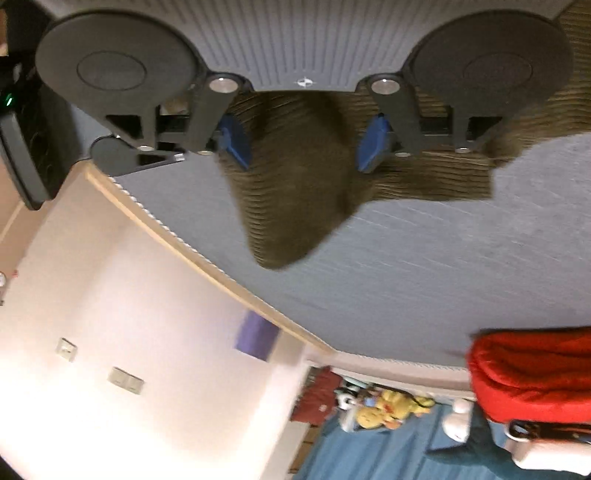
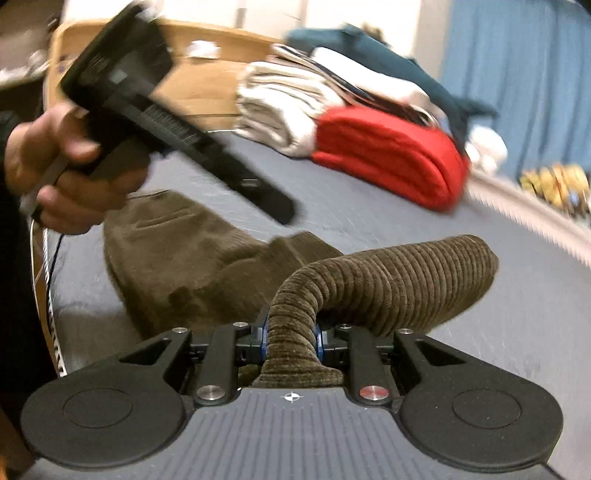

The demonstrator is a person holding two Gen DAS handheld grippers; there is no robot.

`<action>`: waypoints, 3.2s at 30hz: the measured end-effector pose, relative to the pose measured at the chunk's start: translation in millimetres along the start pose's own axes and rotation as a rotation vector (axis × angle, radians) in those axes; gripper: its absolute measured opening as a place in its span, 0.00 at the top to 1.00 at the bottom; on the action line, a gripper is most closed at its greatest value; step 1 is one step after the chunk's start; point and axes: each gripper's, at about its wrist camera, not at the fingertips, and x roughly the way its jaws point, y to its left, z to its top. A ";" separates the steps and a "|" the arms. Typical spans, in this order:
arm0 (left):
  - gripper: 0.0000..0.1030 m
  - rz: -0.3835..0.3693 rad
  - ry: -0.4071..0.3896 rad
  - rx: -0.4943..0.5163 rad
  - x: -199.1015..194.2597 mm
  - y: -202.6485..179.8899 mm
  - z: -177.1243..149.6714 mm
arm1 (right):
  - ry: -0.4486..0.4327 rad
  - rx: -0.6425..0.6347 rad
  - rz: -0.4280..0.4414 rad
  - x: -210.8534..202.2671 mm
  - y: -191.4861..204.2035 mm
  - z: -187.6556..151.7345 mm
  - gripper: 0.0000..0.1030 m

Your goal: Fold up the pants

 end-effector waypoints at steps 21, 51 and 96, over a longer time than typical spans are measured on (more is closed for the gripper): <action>0.80 0.231 0.093 -0.018 25.9 34.0 -2.3 | -0.042 -0.213 0.095 37.2 52.2 20.5 0.66; 0.12 0.620 0.119 -0.524 -173.6 234.1 -35.5 | 0.210 0.656 0.302 150.5 -4.0 36.6 0.08; 0.55 0.178 0.046 0.079 21.1 56.5 19.0 | 0.059 0.729 -0.440 -29.1 -171.1 -67.4 0.44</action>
